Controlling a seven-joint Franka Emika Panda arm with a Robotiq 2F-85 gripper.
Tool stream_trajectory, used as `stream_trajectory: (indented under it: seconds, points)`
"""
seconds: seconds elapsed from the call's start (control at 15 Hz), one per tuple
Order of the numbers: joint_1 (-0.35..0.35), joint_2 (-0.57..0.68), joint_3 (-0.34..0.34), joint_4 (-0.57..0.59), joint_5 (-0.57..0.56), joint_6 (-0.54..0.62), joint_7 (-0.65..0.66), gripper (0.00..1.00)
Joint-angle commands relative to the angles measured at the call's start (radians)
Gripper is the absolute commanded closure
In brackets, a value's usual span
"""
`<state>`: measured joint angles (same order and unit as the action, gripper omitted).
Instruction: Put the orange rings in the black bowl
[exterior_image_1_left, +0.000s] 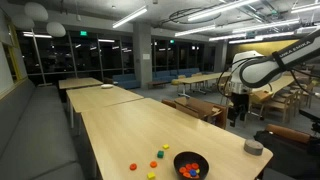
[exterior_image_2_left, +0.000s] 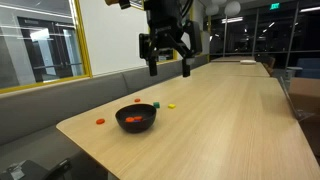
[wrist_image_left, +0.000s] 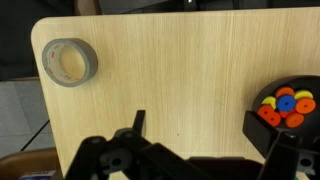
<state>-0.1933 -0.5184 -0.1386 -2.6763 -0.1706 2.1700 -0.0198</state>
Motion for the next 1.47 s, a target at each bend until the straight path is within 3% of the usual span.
stream_trajectory:
  seconds: [0.0,0.33,0.53,0.93,1.4]
  points:
    - [-0.002,0.000,0.002,0.003,0.001,-0.002,-0.001,0.00]
    - [-0.002,-0.001,0.002,0.005,0.001,-0.002,-0.001,0.00]
    - [0.047,-0.020,0.025,-0.020,0.040,0.018,-0.007,0.00]
    - [0.251,-0.024,0.103,-0.048,0.241,0.095,-0.047,0.00]
    - [0.522,0.048,0.173,-0.061,0.464,0.230,-0.224,0.00]
